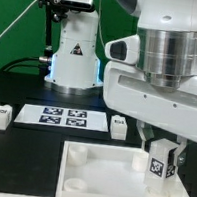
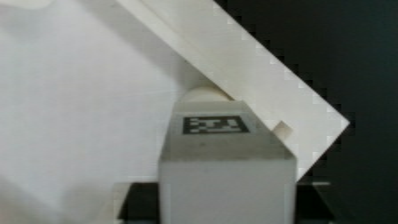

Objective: Assemble one leg

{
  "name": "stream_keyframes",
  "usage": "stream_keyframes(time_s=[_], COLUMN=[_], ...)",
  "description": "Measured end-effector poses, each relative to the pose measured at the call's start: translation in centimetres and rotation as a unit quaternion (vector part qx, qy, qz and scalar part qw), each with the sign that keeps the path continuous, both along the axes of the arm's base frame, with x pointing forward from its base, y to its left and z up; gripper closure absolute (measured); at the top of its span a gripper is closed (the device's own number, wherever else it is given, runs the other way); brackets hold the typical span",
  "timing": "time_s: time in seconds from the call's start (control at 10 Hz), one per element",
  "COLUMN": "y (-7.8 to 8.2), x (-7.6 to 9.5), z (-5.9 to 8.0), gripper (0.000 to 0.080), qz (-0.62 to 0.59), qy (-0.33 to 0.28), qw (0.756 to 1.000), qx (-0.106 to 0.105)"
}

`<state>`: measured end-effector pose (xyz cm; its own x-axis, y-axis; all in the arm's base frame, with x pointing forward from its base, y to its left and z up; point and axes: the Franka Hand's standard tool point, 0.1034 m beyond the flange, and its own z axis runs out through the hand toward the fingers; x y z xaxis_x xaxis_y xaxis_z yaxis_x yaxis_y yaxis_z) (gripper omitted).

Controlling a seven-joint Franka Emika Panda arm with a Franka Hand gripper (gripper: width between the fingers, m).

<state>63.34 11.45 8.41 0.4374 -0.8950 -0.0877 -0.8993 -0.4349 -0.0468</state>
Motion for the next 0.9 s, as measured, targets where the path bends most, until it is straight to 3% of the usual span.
stream_keyframes(time_s=[0.3, 0.5, 0.6, 0.7, 0.9], y=[0.00, 0.12, 0.15, 0.21, 0.24], x=[0.00, -0.03, -0.05, -0.07, -0.29], z=[-0.03, -0.08, -0.10, -0.13, -0.28], gripper=[0.0506, 0.0224, 0.0224, 0.0163, 0.0153], qz=[-0.061, -0.047, -0.029, -0.029, 0.133], qy=[0.006, 0.005, 0.004, 0.004, 0.008], qw=[0.998, 0.999, 1.000, 1.000, 0.991], qx=[0.002, 0.004, 0.005, 0.005, 0.000])
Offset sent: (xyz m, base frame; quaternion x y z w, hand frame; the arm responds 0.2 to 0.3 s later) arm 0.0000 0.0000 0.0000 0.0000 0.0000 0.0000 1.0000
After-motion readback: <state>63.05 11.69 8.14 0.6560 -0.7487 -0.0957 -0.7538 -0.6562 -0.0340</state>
